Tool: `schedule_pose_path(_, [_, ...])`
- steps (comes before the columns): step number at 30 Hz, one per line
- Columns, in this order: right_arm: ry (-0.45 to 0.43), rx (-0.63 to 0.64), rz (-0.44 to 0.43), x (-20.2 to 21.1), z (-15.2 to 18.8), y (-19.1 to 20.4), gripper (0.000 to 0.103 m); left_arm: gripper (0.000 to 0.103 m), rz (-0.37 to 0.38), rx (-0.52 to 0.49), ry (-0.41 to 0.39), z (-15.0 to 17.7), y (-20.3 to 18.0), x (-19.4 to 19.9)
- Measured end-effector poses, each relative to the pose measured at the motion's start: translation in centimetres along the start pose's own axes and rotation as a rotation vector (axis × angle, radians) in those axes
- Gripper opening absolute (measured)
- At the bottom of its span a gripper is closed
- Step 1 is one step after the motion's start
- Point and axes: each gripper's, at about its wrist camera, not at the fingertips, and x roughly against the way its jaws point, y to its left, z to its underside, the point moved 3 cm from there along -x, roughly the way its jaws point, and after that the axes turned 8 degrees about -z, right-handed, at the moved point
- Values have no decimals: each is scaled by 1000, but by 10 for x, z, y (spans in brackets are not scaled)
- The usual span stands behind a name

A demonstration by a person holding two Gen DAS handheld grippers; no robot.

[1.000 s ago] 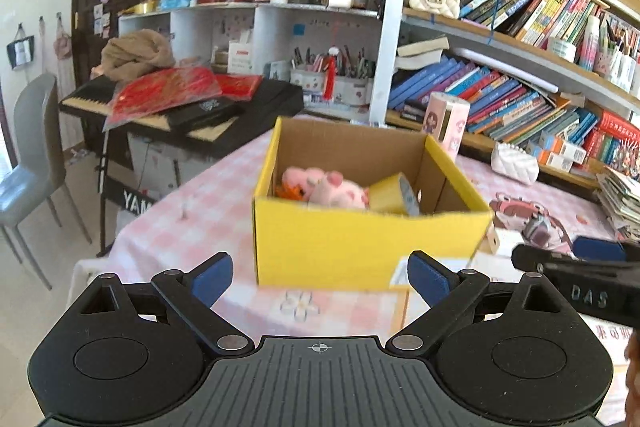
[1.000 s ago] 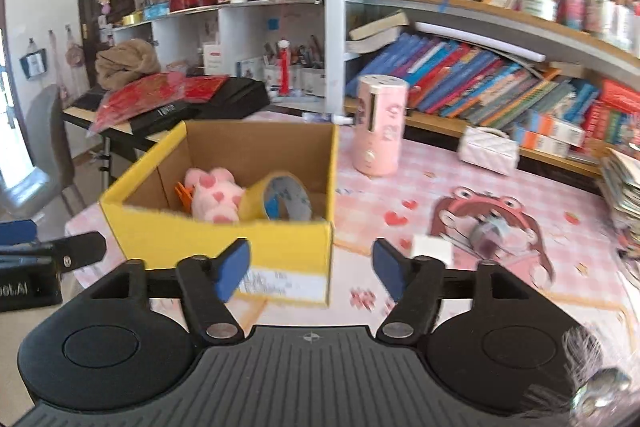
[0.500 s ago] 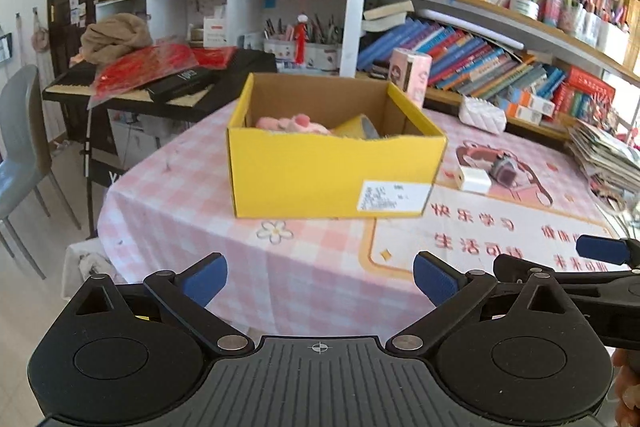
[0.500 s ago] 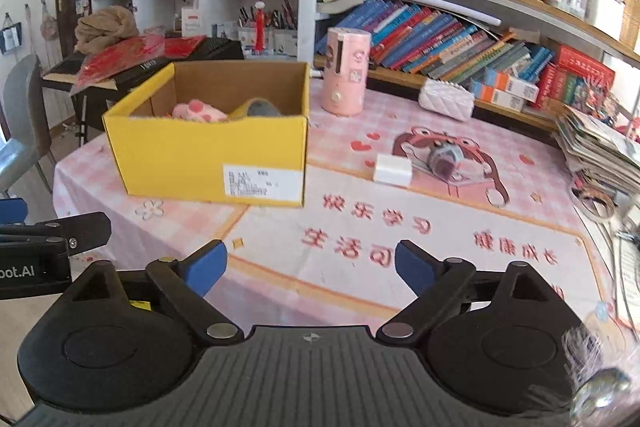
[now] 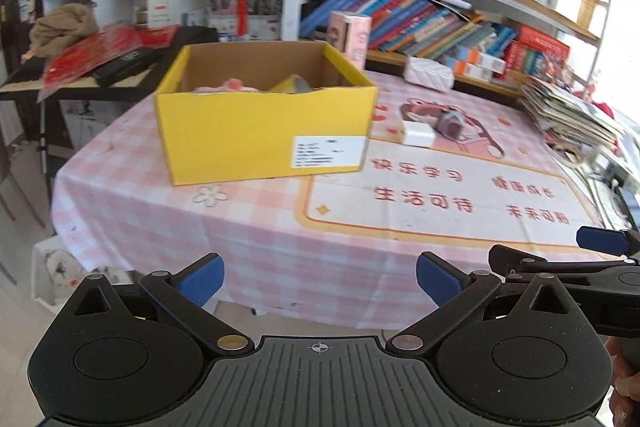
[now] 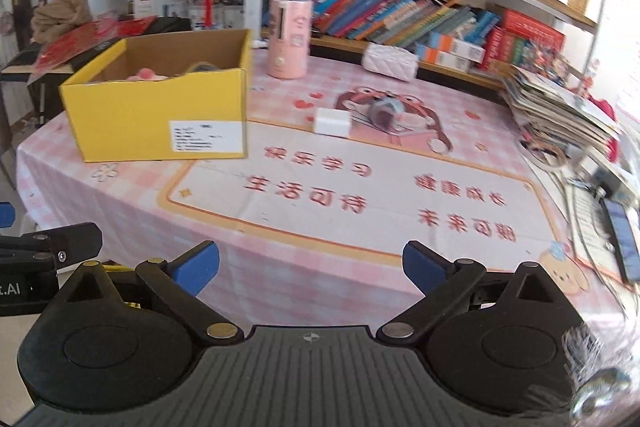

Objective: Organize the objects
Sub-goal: 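Withdraw both tools from the box toward the white block and truck, then grasp the white block with the left tool while the right tool grasps the grey toy truck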

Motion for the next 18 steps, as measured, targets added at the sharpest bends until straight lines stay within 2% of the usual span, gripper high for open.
schedule_pose_path(10, [9,-90,98,10,11,-38,99,103,86,-80,13,-4,-38,-9])
schedule_pose_path(18, [21,-116,127,5,9,-60,99,103,108,-95,23,-13,-59,-22])
